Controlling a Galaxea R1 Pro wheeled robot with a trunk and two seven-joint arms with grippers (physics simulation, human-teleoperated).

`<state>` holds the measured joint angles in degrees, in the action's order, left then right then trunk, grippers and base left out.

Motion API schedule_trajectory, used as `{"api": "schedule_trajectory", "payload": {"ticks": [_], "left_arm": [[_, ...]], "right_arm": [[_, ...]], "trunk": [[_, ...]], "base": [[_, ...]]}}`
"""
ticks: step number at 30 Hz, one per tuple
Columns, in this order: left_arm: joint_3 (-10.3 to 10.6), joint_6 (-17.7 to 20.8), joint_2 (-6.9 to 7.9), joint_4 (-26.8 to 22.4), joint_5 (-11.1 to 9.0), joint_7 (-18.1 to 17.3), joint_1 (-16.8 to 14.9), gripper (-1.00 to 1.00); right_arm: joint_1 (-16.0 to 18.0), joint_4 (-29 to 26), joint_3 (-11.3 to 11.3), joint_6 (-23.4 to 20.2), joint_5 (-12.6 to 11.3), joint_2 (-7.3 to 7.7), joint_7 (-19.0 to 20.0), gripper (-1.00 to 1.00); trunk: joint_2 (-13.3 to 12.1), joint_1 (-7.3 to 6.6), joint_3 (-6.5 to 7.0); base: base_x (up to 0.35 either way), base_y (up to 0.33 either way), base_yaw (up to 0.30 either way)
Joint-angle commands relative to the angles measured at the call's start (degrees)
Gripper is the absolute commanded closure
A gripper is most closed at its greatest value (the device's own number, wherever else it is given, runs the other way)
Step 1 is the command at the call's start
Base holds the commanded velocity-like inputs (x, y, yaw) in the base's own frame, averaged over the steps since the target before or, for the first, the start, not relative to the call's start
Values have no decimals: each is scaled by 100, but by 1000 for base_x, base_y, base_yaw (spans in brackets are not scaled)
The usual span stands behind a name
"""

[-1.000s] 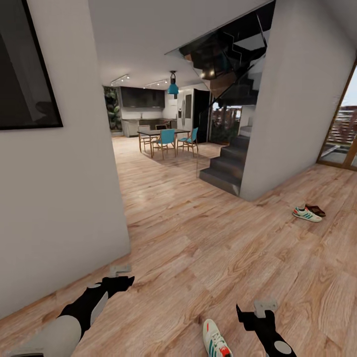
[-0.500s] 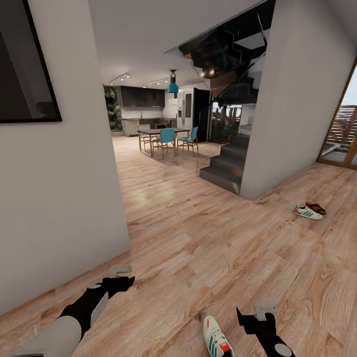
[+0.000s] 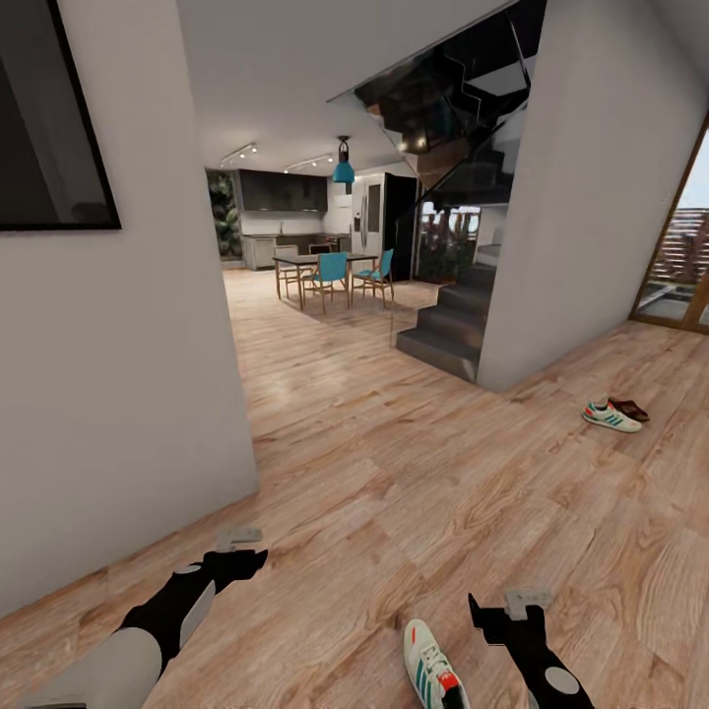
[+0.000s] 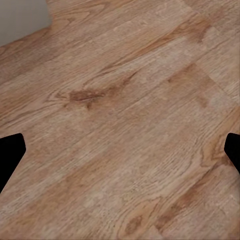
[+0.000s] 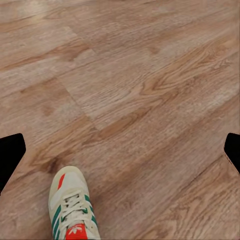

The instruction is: Pick up the two gym shoes and the two sandals from the corridor floor and place them onto the hallstand (shoe rack) in the corridor, making sure they are on the rack and not on the floor. Arrange them so the two gym shoes are next to each other and the two sandals are next to each other.

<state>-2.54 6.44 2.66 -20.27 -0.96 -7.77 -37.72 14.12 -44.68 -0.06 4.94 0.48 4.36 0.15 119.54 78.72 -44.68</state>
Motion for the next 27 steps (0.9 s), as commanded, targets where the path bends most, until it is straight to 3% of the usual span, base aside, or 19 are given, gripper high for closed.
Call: {"api": "schedule_trajectory", "payload": {"ticks": [1,27], "left_arm": [[-27,42,-2,-12,-10,-32,0,-100],[-26,33,-2,-12,-10,-33,1,-100]], "right_arm": [[3,-27,1,16,5,1,2,-100],[3,-176,-3,23,-3,3,-7,-100]], "trunk": [[44,22,-24],[1087,593,-491]], "base": [[0,0,0],[0,0,0]]}}
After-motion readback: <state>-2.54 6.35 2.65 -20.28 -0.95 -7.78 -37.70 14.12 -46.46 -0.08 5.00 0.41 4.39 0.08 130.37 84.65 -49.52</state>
